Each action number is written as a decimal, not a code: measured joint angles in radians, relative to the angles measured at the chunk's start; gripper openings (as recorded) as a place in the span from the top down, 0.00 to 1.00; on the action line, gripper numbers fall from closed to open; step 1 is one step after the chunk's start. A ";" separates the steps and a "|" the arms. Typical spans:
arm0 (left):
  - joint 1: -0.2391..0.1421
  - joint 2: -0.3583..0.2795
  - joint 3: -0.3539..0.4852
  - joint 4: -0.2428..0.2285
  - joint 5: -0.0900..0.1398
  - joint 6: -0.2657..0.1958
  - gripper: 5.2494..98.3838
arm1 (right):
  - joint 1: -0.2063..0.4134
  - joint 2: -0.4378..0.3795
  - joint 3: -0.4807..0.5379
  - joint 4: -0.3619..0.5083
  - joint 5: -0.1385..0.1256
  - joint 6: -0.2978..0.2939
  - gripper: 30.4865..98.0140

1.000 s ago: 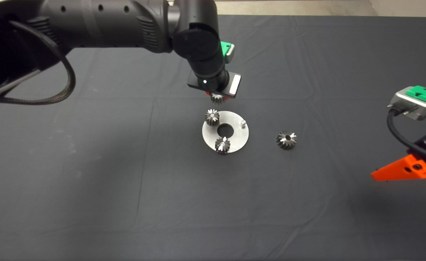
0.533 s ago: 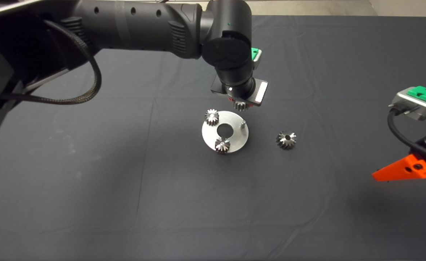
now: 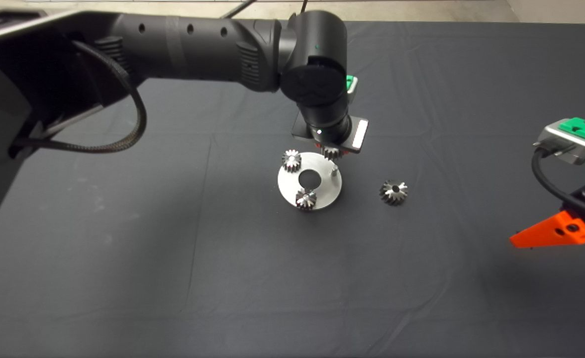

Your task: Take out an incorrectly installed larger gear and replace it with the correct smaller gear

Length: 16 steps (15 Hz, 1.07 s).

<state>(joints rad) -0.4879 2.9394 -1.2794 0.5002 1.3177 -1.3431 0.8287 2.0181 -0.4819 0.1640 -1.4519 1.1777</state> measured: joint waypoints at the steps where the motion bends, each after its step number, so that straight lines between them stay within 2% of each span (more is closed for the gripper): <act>1: 0.003 0.001 -0.004 0.002 0.000 -0.008 0.70 | 0.000 0.003 0.000 0.000 0.001 0.000 0.01; 3: 0.002 0.003 -0.004 0.036 0.000 -0.011 0.70 | 0.000 0.004 -0.001 0.000 0.001 0.000 0.00; 10: 0.003 0.019 -0.003 0.077 -0.002 -0.004 0.70 | 0.000 0.004 -0.001 0.000 0.001 0.001 0.00; 16: 0.028 0.023 0.043 0.129 -0.003 0.095 0.70 | 0.000 0.005 -0.001 0.000 0.001 0.001 0.00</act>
<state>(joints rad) -0.4602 2.9623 -1.2362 0.6296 1.3147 -1.2478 0.8289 2.0228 -0.4826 0.1645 -1.4504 1.1789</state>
